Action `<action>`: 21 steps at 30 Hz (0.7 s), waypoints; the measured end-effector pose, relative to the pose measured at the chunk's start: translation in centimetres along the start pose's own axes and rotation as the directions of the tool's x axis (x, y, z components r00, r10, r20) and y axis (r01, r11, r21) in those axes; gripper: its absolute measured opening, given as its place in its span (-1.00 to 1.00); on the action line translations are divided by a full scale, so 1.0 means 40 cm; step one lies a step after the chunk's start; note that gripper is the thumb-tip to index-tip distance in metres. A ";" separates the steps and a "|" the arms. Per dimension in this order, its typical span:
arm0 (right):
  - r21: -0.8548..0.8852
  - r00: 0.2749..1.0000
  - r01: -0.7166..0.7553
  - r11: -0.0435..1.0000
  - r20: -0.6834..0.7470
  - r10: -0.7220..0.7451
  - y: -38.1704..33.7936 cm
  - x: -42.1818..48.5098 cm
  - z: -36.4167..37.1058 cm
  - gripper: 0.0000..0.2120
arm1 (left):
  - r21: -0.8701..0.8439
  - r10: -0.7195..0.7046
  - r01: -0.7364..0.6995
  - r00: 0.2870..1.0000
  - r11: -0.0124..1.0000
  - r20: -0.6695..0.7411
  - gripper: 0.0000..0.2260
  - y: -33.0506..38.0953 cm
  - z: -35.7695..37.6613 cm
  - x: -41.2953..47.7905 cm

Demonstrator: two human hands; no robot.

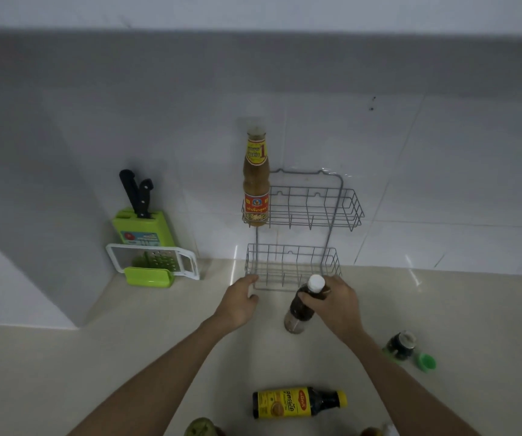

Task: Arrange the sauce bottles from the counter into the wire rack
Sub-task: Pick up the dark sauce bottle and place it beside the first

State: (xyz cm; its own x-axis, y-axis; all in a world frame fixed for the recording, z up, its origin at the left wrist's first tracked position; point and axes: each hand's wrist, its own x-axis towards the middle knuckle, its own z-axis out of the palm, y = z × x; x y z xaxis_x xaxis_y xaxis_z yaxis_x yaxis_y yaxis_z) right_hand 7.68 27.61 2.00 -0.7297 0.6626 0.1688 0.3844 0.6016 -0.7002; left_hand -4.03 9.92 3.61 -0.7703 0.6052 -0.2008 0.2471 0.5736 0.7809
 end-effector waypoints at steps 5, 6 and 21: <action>0.073 0.973 0.098 0.992 -0.217 -0.080 -0.119 0.060 -0.120 -0.76 | -0.125 0.085 -0.115 0.972 0.986 -0.219 -0.49 0.100 -0.080 0.017; 0.105 0.959 0.126 0.986 -0.268 -0.094 -0.154 0.076 -0.148 -0.77 | -0.141 0.086 -0.126 0.961 0.982 -0.264 -0.46 0.119 -0.096 0.026; 0.256 0.866 0.341 0.905 -0.461 -0.196 -0.400 0.289 -0.191 -0.65 | -0.326 0.125 -0.178 0.976 0.929 -0.178 -0.40 0.293 -0.239 0.100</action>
State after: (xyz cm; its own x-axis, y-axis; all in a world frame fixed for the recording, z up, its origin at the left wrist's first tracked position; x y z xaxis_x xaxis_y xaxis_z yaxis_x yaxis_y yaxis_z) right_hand -2.61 29.05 20.46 -0.4465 0.6608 0.6033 -0.0459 0.6564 -0.7530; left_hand -9.80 13.79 17.61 -0.8257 0.5641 0.0063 0.1749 0.2452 0.9536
